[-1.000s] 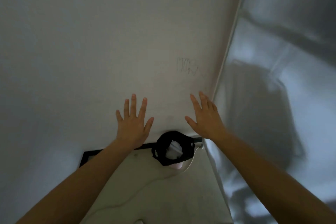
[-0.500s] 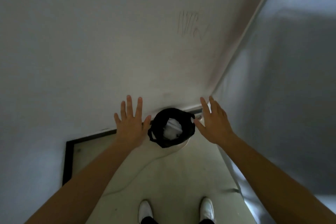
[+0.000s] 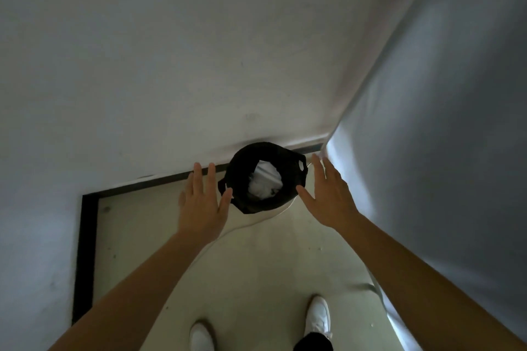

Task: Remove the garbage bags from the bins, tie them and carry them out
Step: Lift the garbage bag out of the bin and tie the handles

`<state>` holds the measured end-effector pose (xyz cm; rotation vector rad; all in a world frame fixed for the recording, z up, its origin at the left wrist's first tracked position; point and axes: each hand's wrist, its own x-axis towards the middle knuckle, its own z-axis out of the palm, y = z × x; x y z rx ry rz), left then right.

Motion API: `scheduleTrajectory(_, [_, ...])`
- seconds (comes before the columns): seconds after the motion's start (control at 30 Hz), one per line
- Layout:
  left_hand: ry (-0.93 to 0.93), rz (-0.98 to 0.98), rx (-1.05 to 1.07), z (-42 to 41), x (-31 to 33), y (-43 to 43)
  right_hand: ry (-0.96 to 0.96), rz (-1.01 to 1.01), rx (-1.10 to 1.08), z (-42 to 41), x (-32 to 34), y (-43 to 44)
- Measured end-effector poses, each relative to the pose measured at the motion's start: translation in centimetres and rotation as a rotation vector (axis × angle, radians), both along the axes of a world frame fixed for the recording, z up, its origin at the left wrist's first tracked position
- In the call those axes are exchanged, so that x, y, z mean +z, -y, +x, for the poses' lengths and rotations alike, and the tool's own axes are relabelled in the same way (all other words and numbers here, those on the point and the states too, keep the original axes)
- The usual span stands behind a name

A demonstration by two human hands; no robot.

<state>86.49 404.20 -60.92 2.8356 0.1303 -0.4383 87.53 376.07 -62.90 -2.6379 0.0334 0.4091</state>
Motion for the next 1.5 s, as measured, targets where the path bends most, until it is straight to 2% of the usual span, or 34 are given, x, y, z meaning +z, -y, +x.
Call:
scheduleTrajectory(0.27, [-0.026,-0.317,0.226,1.3,-20.3,-1.0,-0.072,0.111,-0.293,-0.6,-20.3,-1.9])
scheduleTrajectory(0.37, [0.014,-0.418,0.322,1.6,-26.9,-1.6,-0.063,0.122,-0.347,-0.9,-26.9,-2.2])
scheduleTrajectory(0.5, [-0.080,-0.649,0.559,3.3,-35.1,-2.6,0.016,0.225,-0.450,0.2,-33.5,-1.7])
scheduleTrajectory(0.6, [-0.031,-0.847,0.642,4.4,-39.4,-2.8,0.119,0.373,-0.571,1.9,-37.3,-1.4])
scheduleTrajectory(0.7, [0.000,-1.080,0.754,5.7,-43.2,-3.3,0.140,0.566,-0.658,4.0,-40.8,-1.3])
scheduleTrajectory(0.8, [-0.105,-1.422,0.849,7.3,-45.3,-4.0,0.095,0.791,-0.684,5.8,-42.9,-1.0])
scheduleTrajectory(0.87, [-0.155,-1.520,0.835,8.1,-44.9,-4.0,0.066,0.881,-0.703,6.4,-42.8,-1.2])
scheduleTrajectory(0.93, [-0.095,-1.472,0.780,8.7,-43.6,-4.1,0.067,0.960,-0.739,6.6,-41.7,-1.7])
scheduleTrajectory(1.0, [0.077,-1.217,0.734,9.6,-41.8,-4.4,0.096,0.945,-0.758,6.4,-40.5,-2.5])
scheduleTrajectory(1.07, [0.278,-0.885,0.601,10.7,-40.1,-4.9,0.151,0.742,-0.740,6.3,-39.8,-3.3])
scheduleTrajectory(1.13, [0.411,-0.723,0.347,11.2,-38.1,-4.2,0.227,0.493,-0.747,6.0,-40.0,-4.0])
scheduleTrajectory(1.2, [0.420,-0.710,0.052,11.1,-35.9,-2.3,0.288,0.371,-0.744,5.6,-40.1,-4.4])
scheduleTrajectory(1.27, [0.417,-0.755,-0.137,11.0,-34.5,-0.3,0.319,0.244,-0.692,5.1,-39.4,-5.0])
scheduleTrajectory(1.37, [0.483,-0.856,-0.060,11.3,-32.7,0.7,0.473,-0.043,-0.525,5.1,-36.8,-5.2])
scheduleTrajectory(1.43, [0.475,-0.923,0.026,11.7,-31.0,0.2,0.609,-0.013,-0.490,5.8,-33.6,-5.5])
scheduleTrajectory(1.5, [0.476,-0.963,0.077,12.4,-28.9,-0.6,0.761,0.162,-0.510,6.8,-29.8,-6.0])
